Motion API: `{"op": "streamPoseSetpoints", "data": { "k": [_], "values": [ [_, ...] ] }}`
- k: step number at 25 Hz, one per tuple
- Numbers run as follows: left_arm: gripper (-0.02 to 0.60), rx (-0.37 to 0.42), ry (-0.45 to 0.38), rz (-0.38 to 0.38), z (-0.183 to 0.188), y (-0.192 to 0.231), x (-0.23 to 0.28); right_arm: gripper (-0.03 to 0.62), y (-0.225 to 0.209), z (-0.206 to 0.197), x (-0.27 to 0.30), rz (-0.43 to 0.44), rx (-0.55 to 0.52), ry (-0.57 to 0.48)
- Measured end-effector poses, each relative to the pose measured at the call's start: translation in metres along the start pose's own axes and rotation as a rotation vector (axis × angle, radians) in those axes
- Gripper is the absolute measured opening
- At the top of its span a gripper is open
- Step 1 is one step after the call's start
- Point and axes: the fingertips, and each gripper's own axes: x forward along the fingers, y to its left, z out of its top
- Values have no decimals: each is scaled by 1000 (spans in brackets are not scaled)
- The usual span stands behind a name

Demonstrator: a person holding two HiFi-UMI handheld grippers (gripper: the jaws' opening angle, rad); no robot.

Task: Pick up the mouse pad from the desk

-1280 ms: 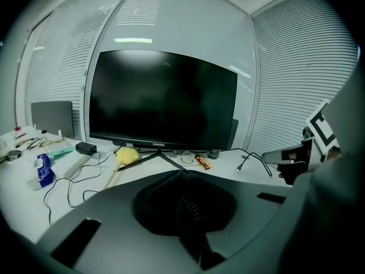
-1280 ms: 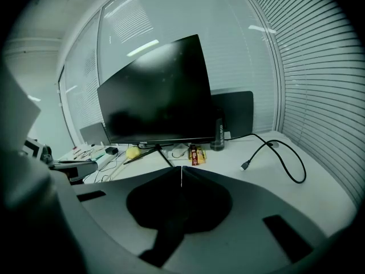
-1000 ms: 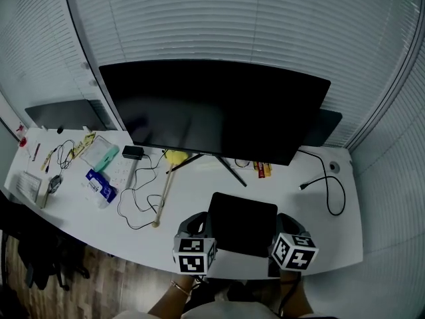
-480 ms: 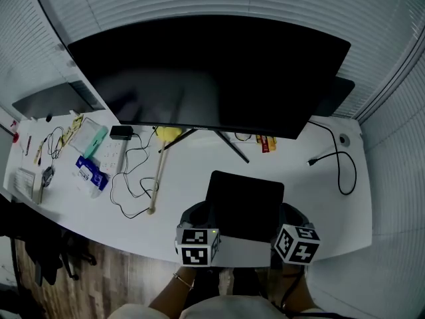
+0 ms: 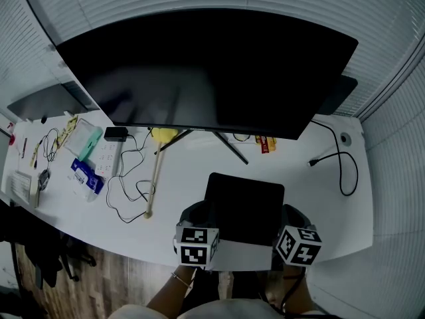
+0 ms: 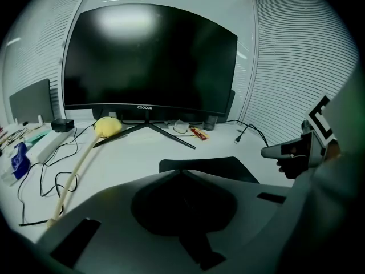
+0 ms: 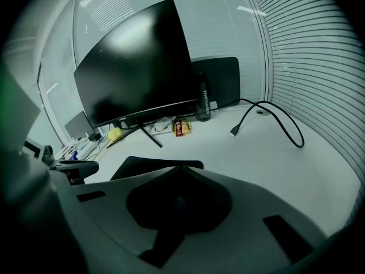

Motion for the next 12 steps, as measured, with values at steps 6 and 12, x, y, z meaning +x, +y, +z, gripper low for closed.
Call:
{"op": "streamPoseSetpoints", "data": {
  "k": [6,12],
  "values": [
    [20,25,6,-18,3,2,5,34,-1,-3,4,-4,8,17],
    [90,43,11,-30,2,3,12,34,0,-8,7,-4,14,24]
  ]
}}
